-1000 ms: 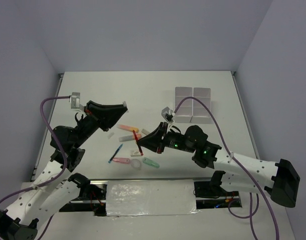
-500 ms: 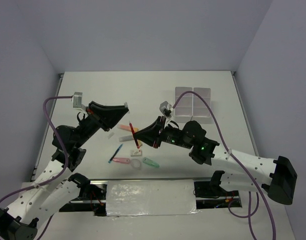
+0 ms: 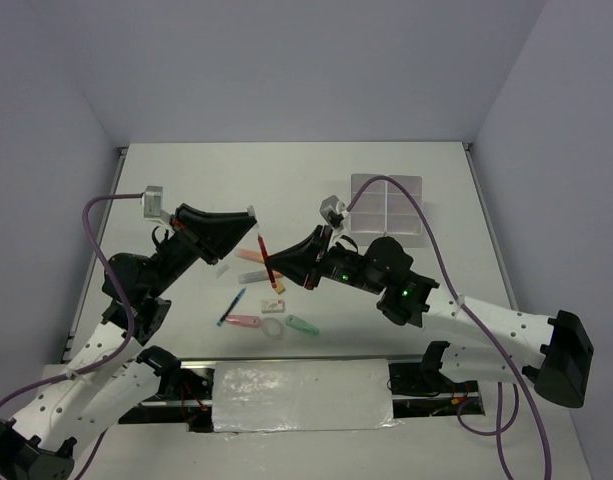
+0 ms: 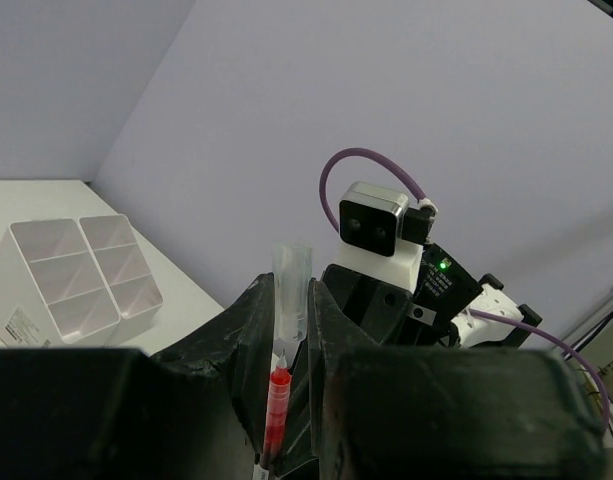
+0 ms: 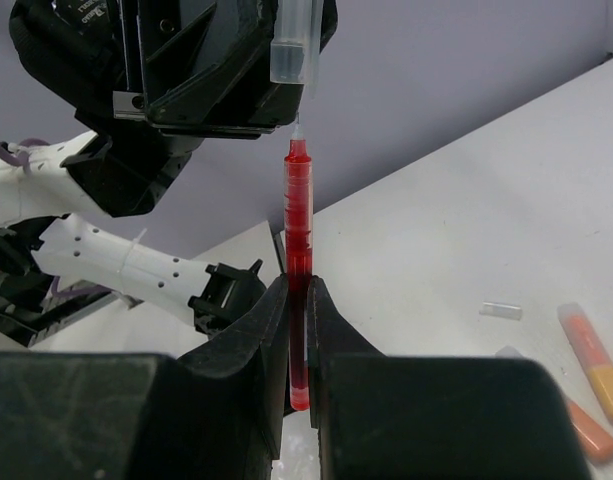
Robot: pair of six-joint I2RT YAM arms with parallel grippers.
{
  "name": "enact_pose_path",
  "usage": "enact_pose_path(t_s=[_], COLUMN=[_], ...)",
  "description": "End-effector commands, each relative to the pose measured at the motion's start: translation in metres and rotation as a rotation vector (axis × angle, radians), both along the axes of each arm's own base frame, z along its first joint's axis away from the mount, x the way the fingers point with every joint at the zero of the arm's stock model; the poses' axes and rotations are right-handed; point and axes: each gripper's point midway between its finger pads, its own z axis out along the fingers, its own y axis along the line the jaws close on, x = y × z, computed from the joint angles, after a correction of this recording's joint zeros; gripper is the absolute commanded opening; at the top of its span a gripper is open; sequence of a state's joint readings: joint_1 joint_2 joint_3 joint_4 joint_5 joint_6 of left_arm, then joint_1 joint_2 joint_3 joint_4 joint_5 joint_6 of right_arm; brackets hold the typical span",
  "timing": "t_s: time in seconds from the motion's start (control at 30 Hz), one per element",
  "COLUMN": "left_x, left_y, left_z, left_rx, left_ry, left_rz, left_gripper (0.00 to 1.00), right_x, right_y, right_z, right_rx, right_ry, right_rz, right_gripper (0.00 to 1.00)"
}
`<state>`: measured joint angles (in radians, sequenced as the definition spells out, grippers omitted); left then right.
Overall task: Sort the stationery into containers
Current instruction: Close the pen cap on the pen.
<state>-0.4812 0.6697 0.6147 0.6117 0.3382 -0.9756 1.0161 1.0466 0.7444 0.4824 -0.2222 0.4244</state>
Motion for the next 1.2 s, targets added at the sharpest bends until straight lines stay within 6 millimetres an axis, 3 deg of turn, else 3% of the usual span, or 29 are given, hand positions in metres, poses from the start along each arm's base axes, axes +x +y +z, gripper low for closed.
enact_pose_path(t_s=[0.0, 0.47, 1.17], left_x=[-0.006, -0.001, -0.004], left_y=[0.001, -0.001, -0.006], left_z=[0.006, -0.001, -0.01], left_rx=[-0.027, -0.018, 0.002], left_ry=[-0.024, -0.002, 0.016], left_rz=[-0.009, -0.008, -0.037], left_gripper=[0.0, 0.0, 0.0], right_x=[0.004, 0.003, 0.019], right_y=[0.0, -0.001, -0.009], right_z=[0.026, 0.031, 0.033], right_rx=[0.052, 0.054, 0.033], right_ry=[-0.047, -0.053, -0.066], right_rz=[-0.017, -0.016, -0.094], right_gripper=[0.0, 0.0, 0.0])
